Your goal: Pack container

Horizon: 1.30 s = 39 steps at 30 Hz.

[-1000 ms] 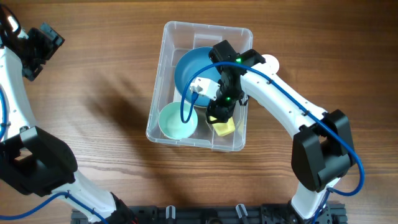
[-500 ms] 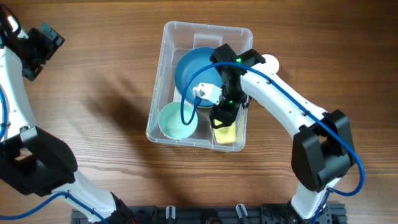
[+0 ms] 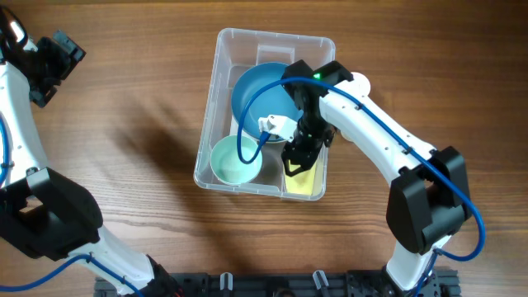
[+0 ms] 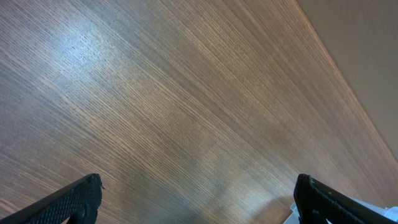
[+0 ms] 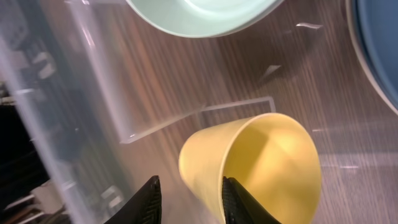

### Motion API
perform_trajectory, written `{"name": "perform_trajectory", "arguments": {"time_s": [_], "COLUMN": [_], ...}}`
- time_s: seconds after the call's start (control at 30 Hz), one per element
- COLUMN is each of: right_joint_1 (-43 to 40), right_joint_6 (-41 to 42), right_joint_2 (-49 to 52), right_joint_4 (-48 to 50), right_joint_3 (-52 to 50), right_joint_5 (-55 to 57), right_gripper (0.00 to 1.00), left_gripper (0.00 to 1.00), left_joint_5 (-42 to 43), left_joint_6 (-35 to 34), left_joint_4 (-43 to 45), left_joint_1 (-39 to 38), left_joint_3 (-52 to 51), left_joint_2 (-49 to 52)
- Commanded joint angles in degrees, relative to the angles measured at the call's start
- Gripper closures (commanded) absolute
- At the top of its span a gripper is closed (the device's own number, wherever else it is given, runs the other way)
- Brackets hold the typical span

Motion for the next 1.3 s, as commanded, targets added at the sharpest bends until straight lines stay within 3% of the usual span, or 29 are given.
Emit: {"name": "perform_trajectory", "arguments": {"time_s": [0.0, 0.27, 0.43, 0.6, 0.8, 1.03, 1.17, 1.27], "right_joint_1": [0.2, 0.2, 0.2, 0.09, 0.09, 0.09, 0.09, 0.09], "right_joint_6": [0.5, 0.52, 2.56, 4.7, 1.44, 1.53, 1.55, 1.68], "right_joint_2": [0.7, 0.7, 0.7, 0.9, 4.85, 6.91, 6.91, 6.91], "right_joint_4": [-2.38, -5.05, 4.11, 12.72, 11.47, 10.38, 8.22, 6.45], "right_joint_3": [3.65, 3.76, 3.76, 2.19, 0.52, 0.52, 0.52, 0.55], "right_joint_5": [-1.86, -2.23, -1.38, 6.38, 8.76, 6.99, 5.11, 4.22], "right_gripper": [0.68, 0.68, 0.66, 0.59, 0.6, 0.68, 0.84, 0.9], "left_gripper": [0.0, 0.0, 0.0, 0.0, 0.0, 0.0, 0.0, 0.0], "left_joint_5": [-0.15, -0.15, -0.15, -0.15, -0.15, -0.15, -0.15, -0.15], "left_joint_6": [-0.5, -0.5, -0.5, -0.48, -0.5, -0.5, -0.5, -0.5], "left_joint_4": [0.11, 0.11, 0.11, 0.11, 0.13, 0.11, 0.11, 0.11], "left_joint_1": [0.13, 0.13, 0.13, 0.13, 0.13, 0.13, 0.13, 0.13], "left_joint_3": [1.11, 1.11, 1.11, 1.11, 1.11, 1.11, 1.11, 1.11], "left_joint_2": [-1.6, -1.6, -1.6, -1.6, -1.6, -1.6, -1.6, -1.6]}}
